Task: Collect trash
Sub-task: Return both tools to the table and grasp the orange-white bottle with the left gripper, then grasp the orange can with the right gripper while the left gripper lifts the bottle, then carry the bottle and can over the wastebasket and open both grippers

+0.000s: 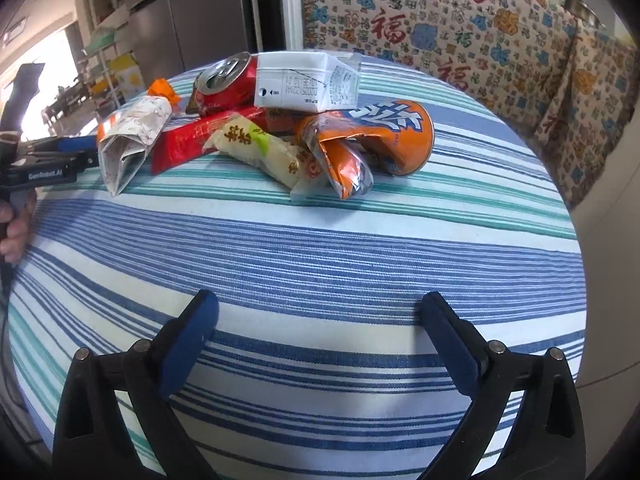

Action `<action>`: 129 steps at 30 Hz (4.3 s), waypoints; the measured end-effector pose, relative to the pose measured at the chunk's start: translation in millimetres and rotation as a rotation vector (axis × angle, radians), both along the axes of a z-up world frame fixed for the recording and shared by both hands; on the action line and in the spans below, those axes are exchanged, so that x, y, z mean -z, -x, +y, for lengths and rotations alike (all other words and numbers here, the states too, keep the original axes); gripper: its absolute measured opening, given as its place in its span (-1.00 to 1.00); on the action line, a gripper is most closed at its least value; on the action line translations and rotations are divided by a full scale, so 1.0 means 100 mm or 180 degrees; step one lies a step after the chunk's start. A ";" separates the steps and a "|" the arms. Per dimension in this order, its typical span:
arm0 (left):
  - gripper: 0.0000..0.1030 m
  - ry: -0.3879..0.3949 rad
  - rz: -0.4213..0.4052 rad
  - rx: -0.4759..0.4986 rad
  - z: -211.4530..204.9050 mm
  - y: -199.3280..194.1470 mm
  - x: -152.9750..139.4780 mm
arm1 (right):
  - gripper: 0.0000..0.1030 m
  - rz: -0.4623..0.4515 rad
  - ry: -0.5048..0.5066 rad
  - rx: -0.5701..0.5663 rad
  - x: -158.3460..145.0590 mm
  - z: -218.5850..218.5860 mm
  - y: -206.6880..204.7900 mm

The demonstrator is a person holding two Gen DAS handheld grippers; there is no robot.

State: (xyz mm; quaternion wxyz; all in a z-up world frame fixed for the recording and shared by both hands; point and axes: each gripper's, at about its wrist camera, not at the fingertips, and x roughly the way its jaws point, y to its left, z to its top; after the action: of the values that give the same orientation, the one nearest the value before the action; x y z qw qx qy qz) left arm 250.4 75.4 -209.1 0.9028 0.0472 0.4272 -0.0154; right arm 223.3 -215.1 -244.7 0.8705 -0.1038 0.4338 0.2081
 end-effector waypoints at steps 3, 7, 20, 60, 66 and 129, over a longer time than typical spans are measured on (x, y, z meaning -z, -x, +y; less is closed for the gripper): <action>0.30 -0.0051 -0.0086 0.0165 -0.02 -0.11 -0.04 | 0.96 -0.0001 -0.0001 -0.0001 0.00 0.00 0.00; -0.26 -0.0034 -0.0093 0.0344 -0.04 -0.17 -0.04 | 0.96 -0.0001 -0.0002 -0.0003 0.00 0.00 0.00; -0.26 0.0226 0.0032 -0.0523 0.06 0.80 -0.10 | 0.67 0.0074 -0.0190 0.0419 -0.08 -0.37 -0.25; 0.14 0.0622 -0.0138 -0.0279 -0.12 1.45 -0.14 | 0.53 0.0246 -0.0747 0.0289 -0.26 -0.87 -0.09; 0.30 0.0899 -0.0071 -0.0307 -0.04 1.33 -0.22 | 0.67 0.0259 -0.1115 0.0517 -0.33 -0.89 -0.28; -0.08 0.0937 0.0631 0.1957 -4.88 0.27 0.26 | -0.56 0.0180 -0.0685 0.2342 -0.25 -4.08 0.63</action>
State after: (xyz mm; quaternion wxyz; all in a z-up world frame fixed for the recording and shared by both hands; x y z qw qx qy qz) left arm 223.7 -412.9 -234.6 0.8072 0.0412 0.4719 -0.3524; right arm 160.0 -622.6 -219.4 0.8806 0.1567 0.4415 -0.0711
